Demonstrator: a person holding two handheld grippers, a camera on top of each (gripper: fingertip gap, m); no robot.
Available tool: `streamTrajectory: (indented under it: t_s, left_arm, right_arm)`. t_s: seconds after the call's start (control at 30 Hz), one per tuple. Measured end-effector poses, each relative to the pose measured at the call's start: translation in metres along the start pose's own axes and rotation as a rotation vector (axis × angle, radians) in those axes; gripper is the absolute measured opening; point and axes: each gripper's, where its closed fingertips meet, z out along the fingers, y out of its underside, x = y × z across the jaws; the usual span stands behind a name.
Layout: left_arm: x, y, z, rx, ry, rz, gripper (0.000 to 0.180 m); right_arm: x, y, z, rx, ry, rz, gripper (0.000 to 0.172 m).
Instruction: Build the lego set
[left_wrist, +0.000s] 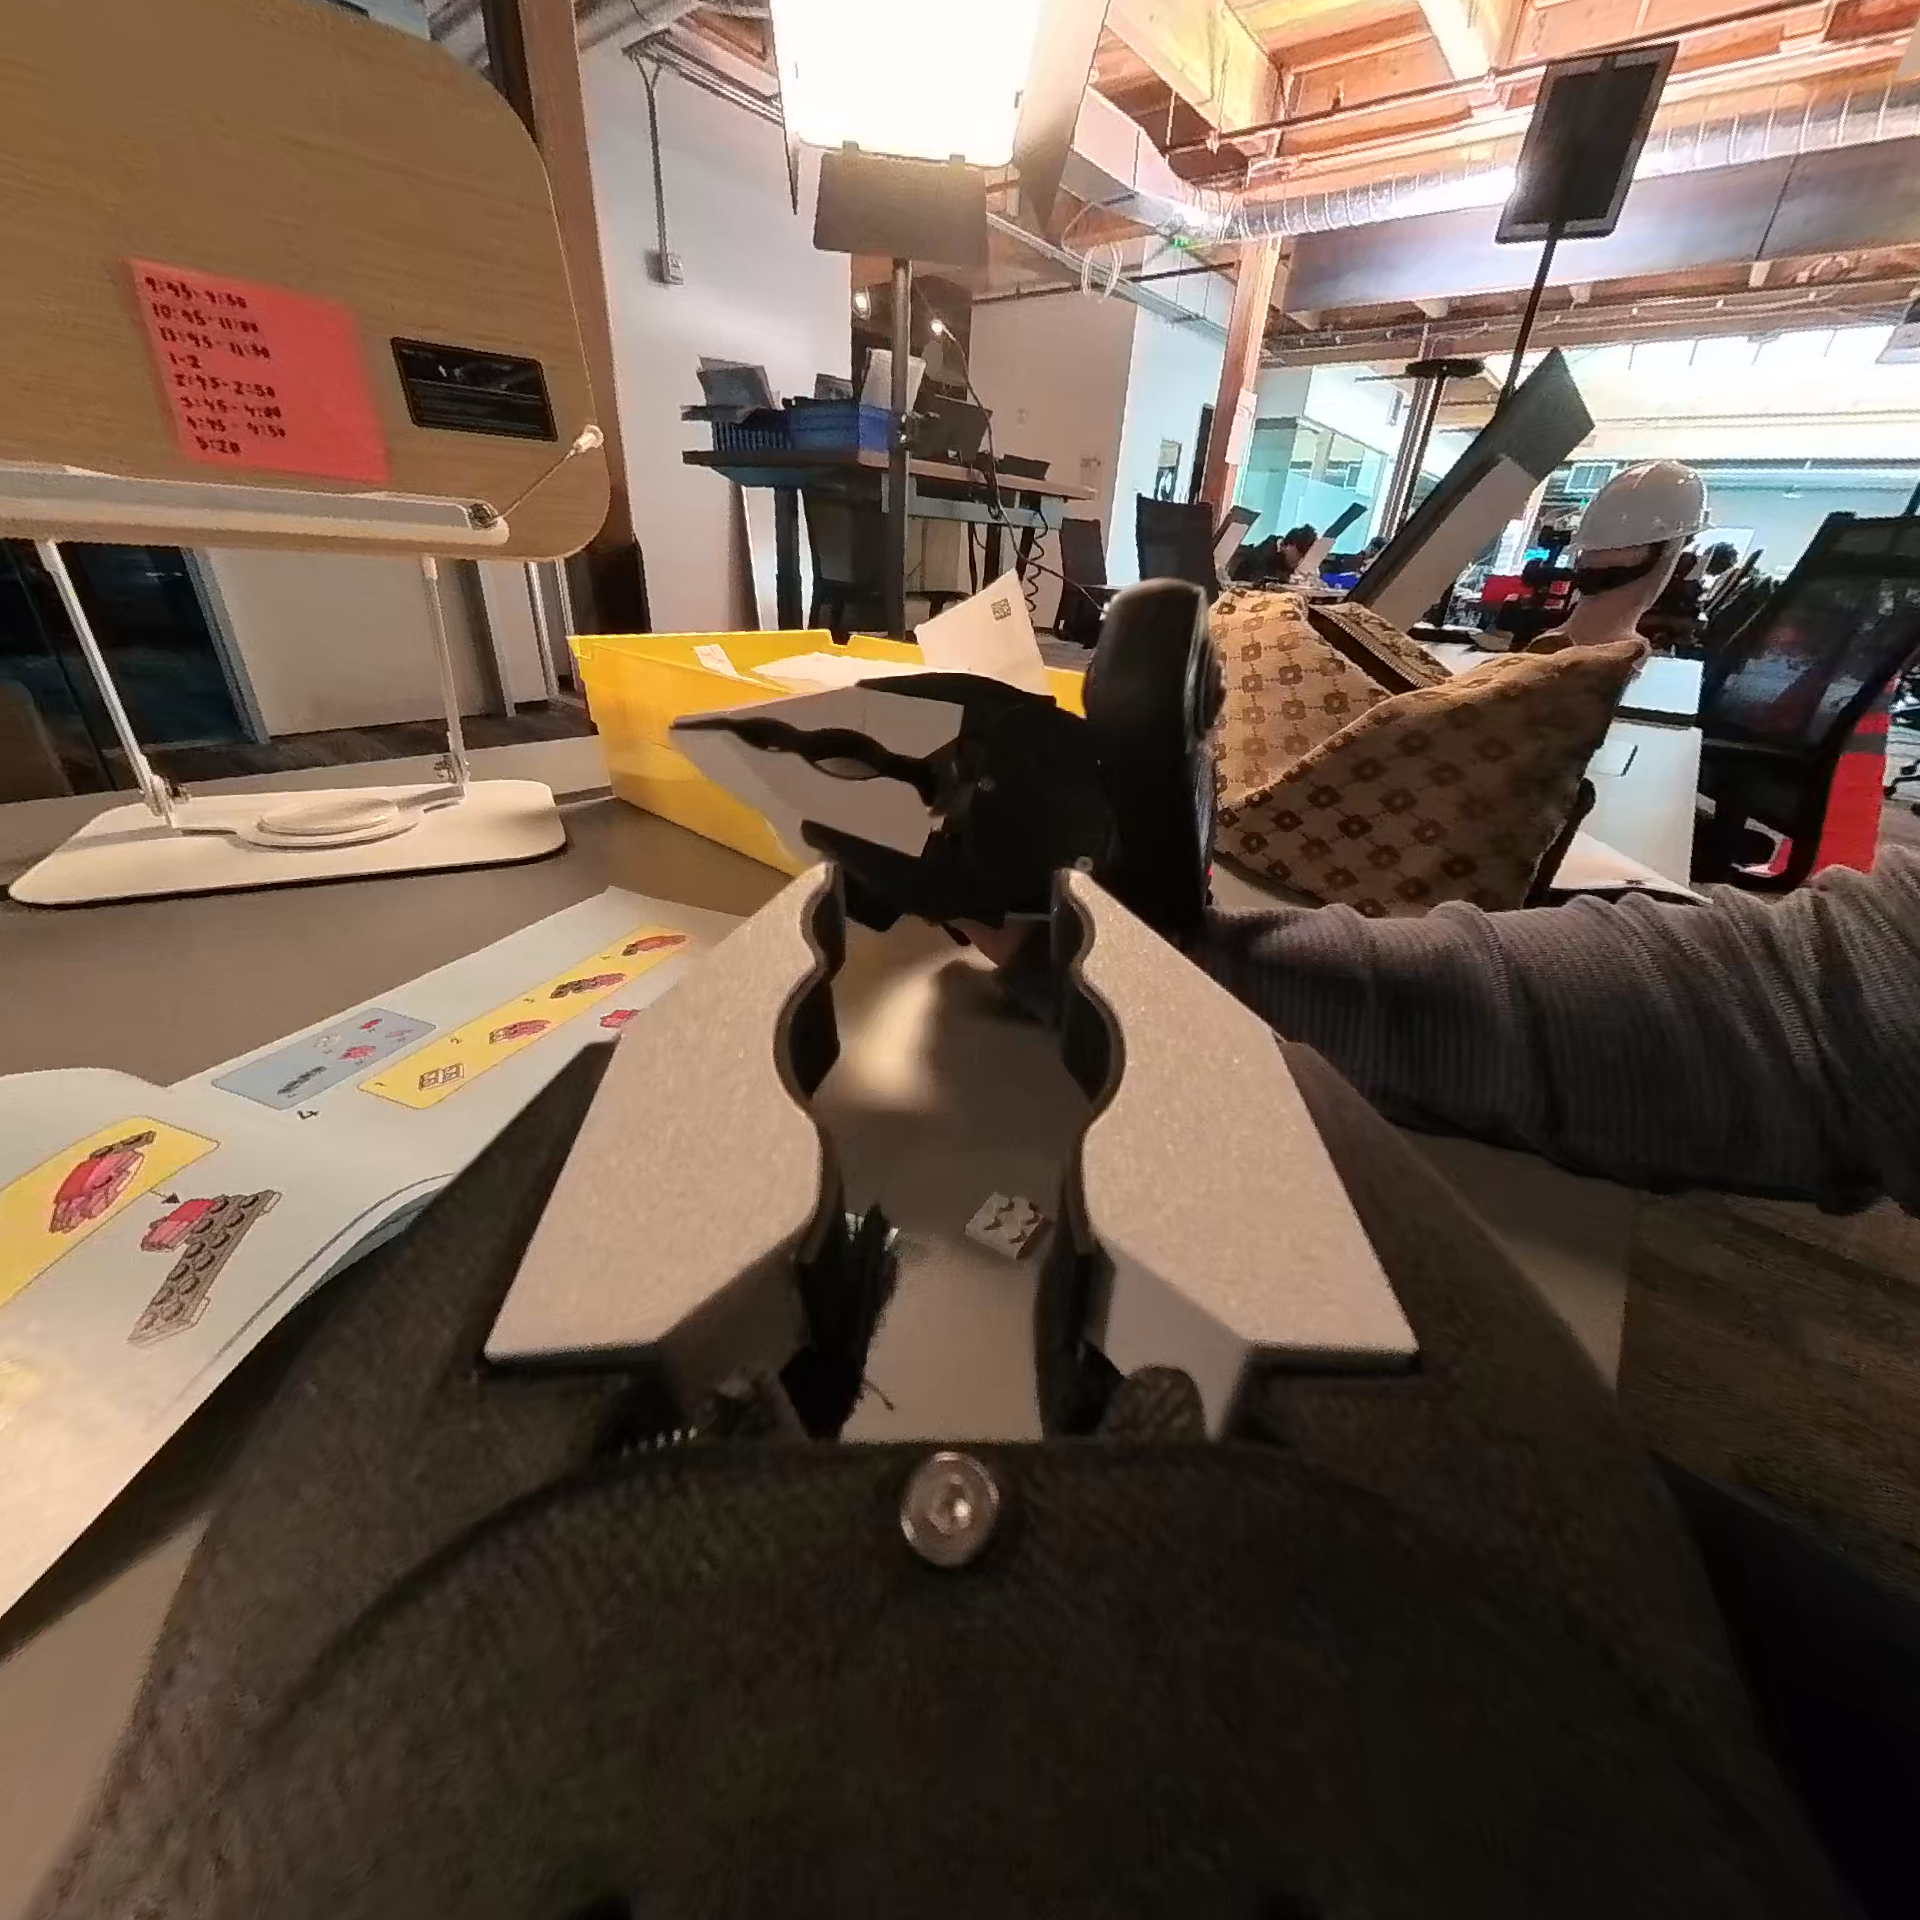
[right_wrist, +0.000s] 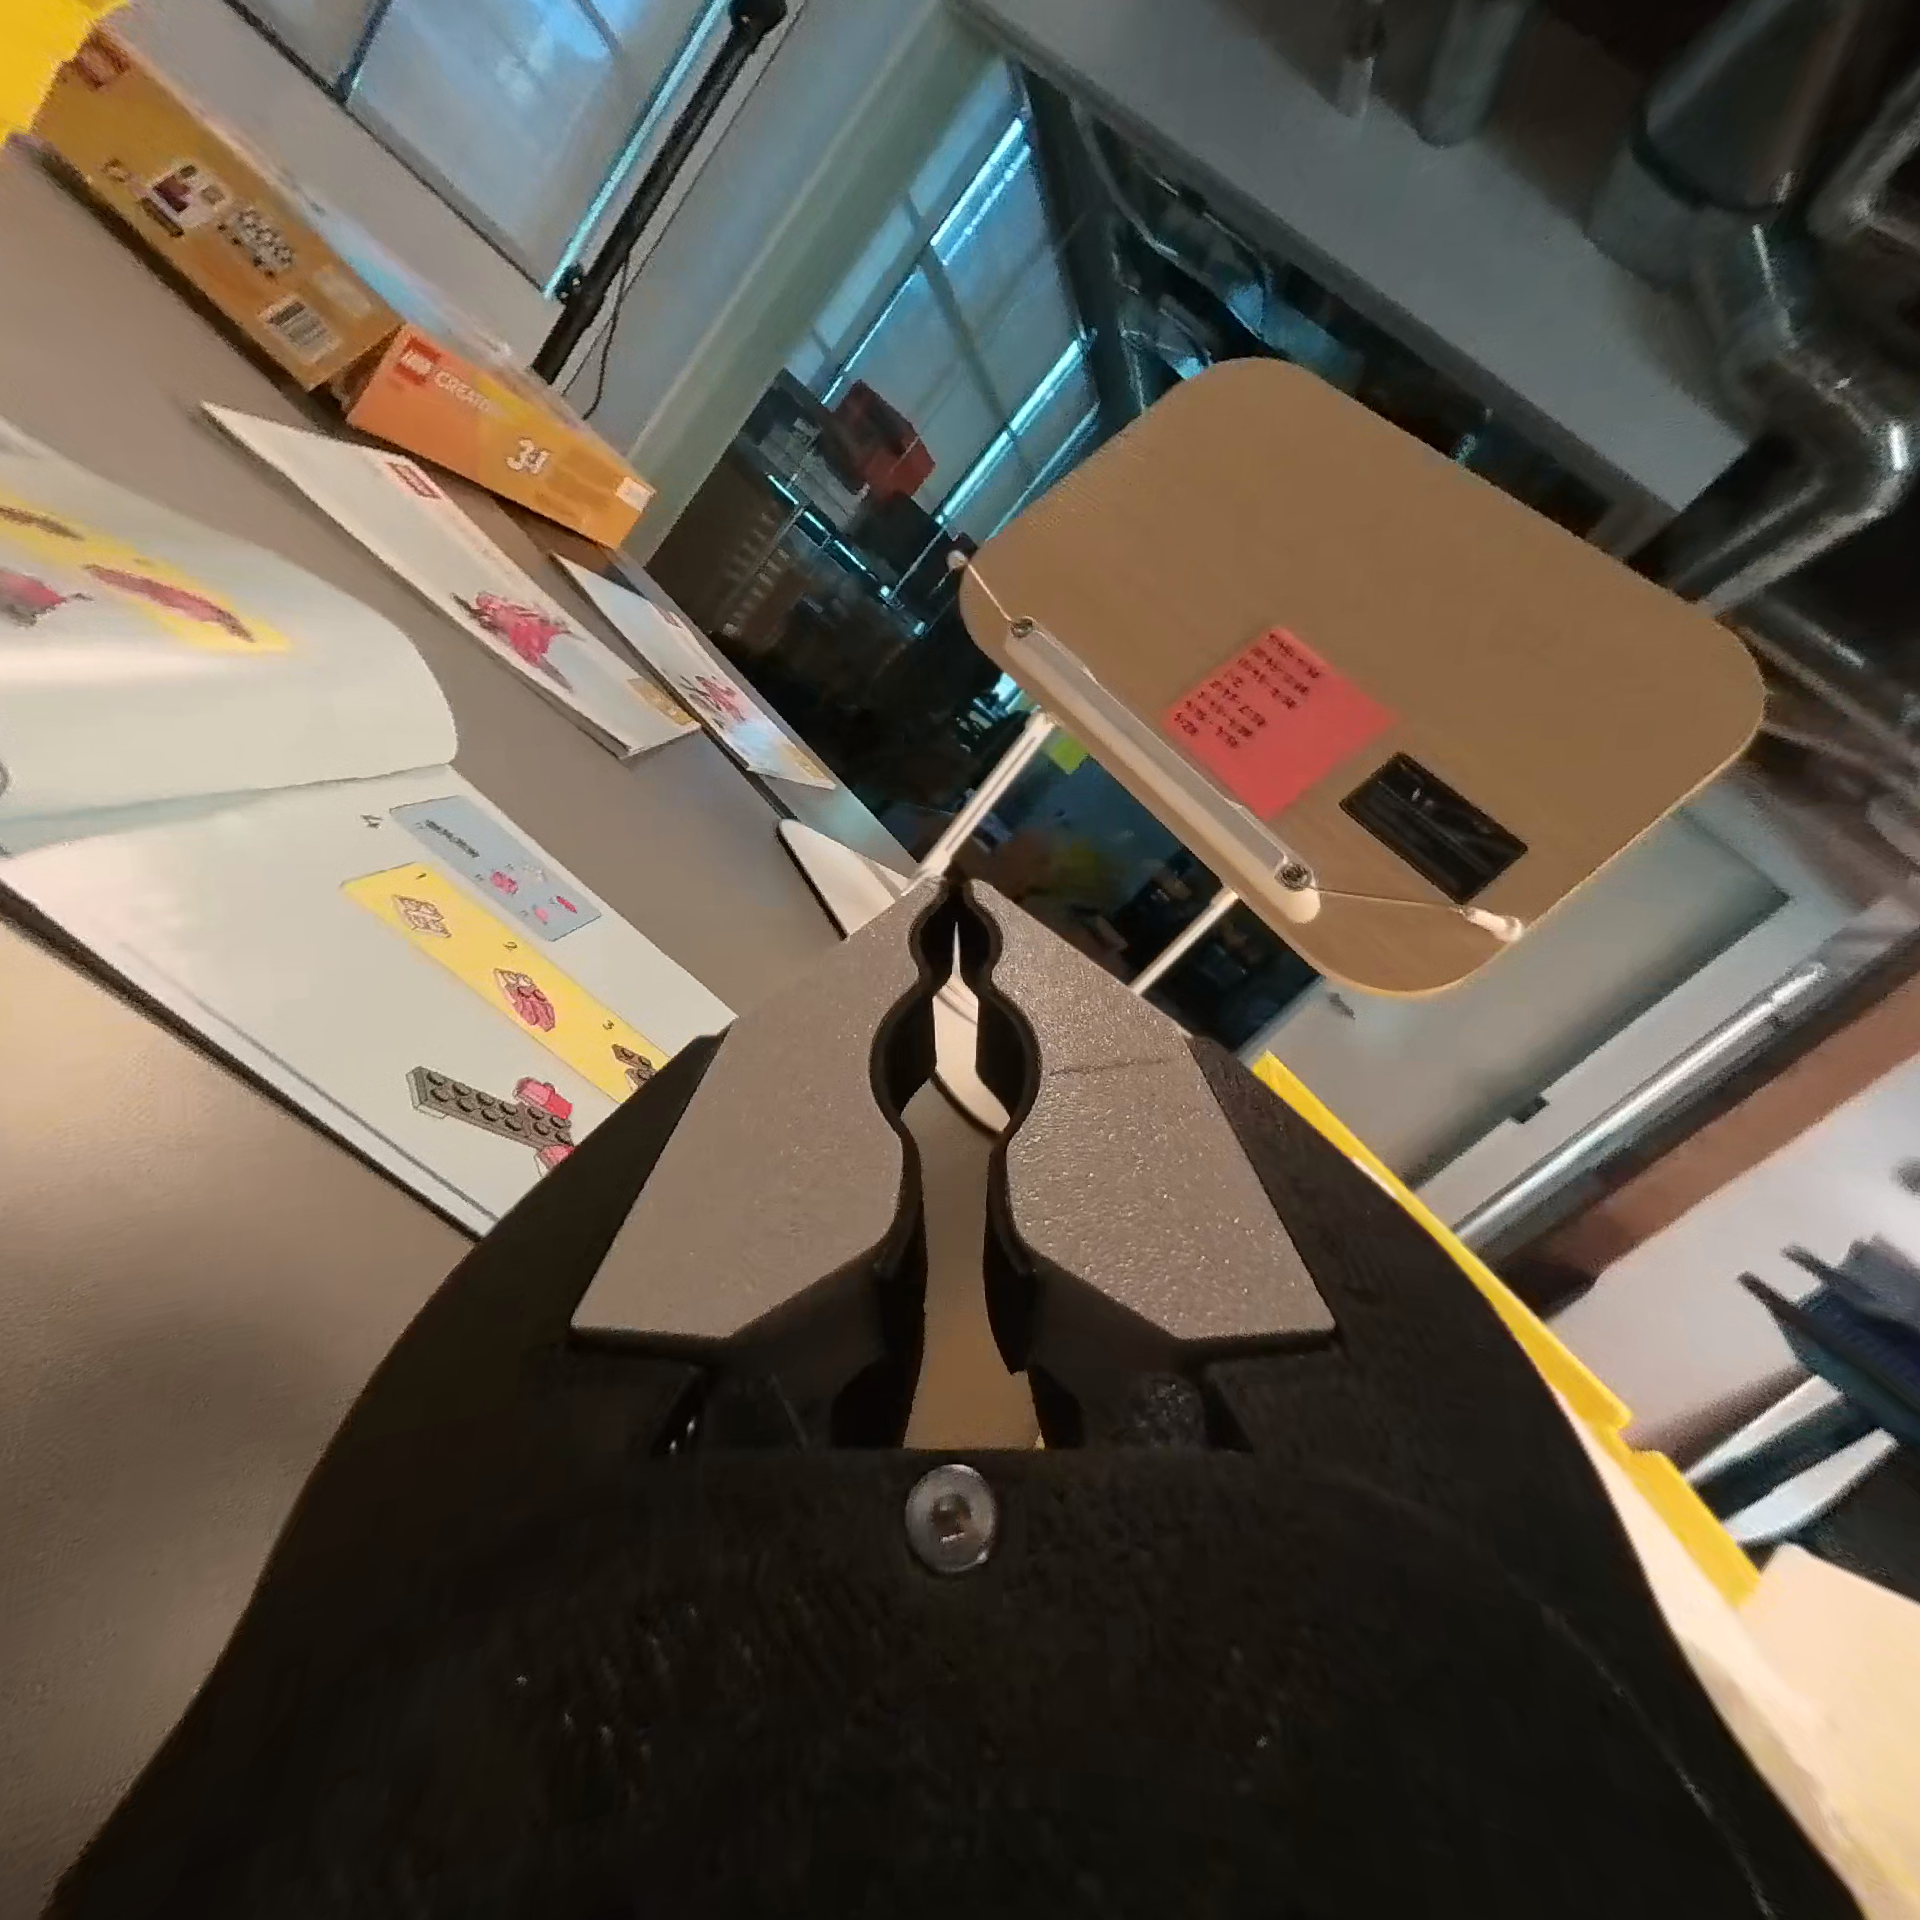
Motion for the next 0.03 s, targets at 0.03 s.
streamTrajectory:
  t_s: [0.03]
  left_arm:
    - [-0.0002, -0.0002, -0.0002, 0.001, 0.000, -0.002, 0.038]
  right_arm:
    - [0.0017, 0.0009, 0.0000, -0.002, 0.005, 0.014, 0.000]
